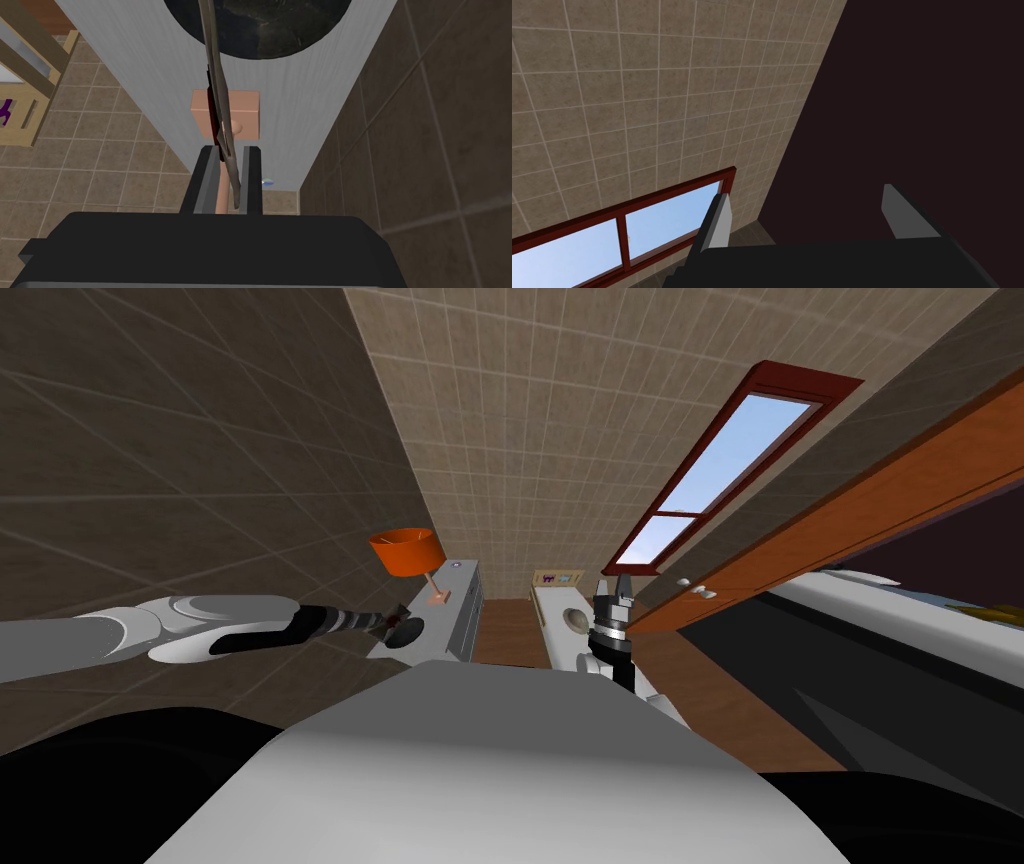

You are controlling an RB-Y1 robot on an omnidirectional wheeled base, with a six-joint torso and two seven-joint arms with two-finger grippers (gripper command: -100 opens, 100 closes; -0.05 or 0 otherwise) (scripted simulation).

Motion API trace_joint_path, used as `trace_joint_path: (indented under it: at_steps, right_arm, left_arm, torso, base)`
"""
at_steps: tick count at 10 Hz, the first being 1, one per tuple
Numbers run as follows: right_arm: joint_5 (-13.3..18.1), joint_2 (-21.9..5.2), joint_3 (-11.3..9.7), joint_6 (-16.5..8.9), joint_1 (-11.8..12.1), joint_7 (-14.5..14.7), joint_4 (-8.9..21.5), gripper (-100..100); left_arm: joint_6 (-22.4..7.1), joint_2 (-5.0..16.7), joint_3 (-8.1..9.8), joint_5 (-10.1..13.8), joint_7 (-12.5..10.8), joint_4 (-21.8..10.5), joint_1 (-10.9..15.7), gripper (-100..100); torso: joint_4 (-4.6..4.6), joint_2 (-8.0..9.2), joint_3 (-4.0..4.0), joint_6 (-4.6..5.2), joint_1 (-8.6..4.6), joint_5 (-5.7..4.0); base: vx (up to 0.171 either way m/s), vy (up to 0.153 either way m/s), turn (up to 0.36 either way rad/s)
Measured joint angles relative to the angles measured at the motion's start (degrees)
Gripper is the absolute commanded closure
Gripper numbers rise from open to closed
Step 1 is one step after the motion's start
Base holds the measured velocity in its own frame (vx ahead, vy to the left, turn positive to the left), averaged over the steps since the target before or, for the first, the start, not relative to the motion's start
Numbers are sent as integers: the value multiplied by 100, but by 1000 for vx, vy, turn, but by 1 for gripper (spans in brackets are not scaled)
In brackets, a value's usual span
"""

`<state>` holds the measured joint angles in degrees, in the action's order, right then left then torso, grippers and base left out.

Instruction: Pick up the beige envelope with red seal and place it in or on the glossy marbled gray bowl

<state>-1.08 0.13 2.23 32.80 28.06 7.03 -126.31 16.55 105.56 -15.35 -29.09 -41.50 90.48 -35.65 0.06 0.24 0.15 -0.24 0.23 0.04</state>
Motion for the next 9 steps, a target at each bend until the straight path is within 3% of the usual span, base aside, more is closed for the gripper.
trace_joint_path:
  at_steps: [4,5,6,8,9]
  right_arm:
    - [0,0,0,0,1,0,0,0]
    - [0,0,0,0,1,0,0,0]
    - [0,0,0,0,1,0,0,0]
    - [0,0,0,0,1,0,0,0]
    - [0,0,0,0,1,0,0,0]
  left_arm:
    - [0,-1,-1,1,3,0,-2,-100]
    - [0,-1,-1,1,3,0,-2,0]
    - [0,-1,-1,1,3,0,-2,-100]
    - [59,247,79,64,-122,78,13,-100]
    - [84,337,59,-87,-312,121,135,-100]
  torso:
    - [-7,-25,-15,2,-13,-4]
    - [-7,-25,-16,2,-13,-4]
    - [-7,-26,-16,2,-13,-4]
    - [-6,-21,-13,1,-10,-4]
    - [-5,-20,-13,2,-10,-4]
  base:
    - [0,0,0]
    - [0,0,0]
    - [-10,11,92]
    - [-18,16,67]
    - [-12,7,13]
